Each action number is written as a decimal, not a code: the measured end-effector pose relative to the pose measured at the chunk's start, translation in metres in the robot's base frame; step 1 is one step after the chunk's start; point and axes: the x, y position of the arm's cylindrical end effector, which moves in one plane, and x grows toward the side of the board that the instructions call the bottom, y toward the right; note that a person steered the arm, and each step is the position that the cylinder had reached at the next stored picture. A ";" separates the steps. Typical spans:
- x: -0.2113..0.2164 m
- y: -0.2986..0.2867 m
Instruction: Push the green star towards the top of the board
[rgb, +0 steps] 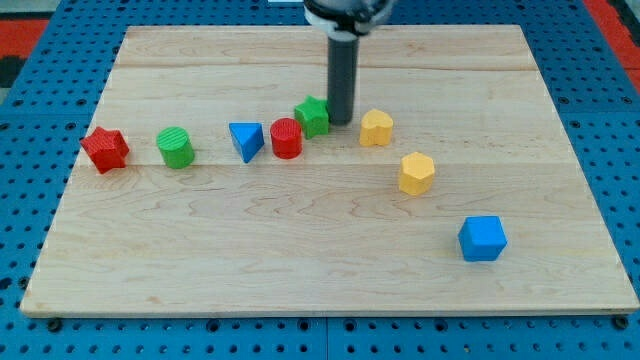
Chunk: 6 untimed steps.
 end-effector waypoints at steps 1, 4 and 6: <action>0.035 -0.006; 0.044 -0.068; 0.030 -0.048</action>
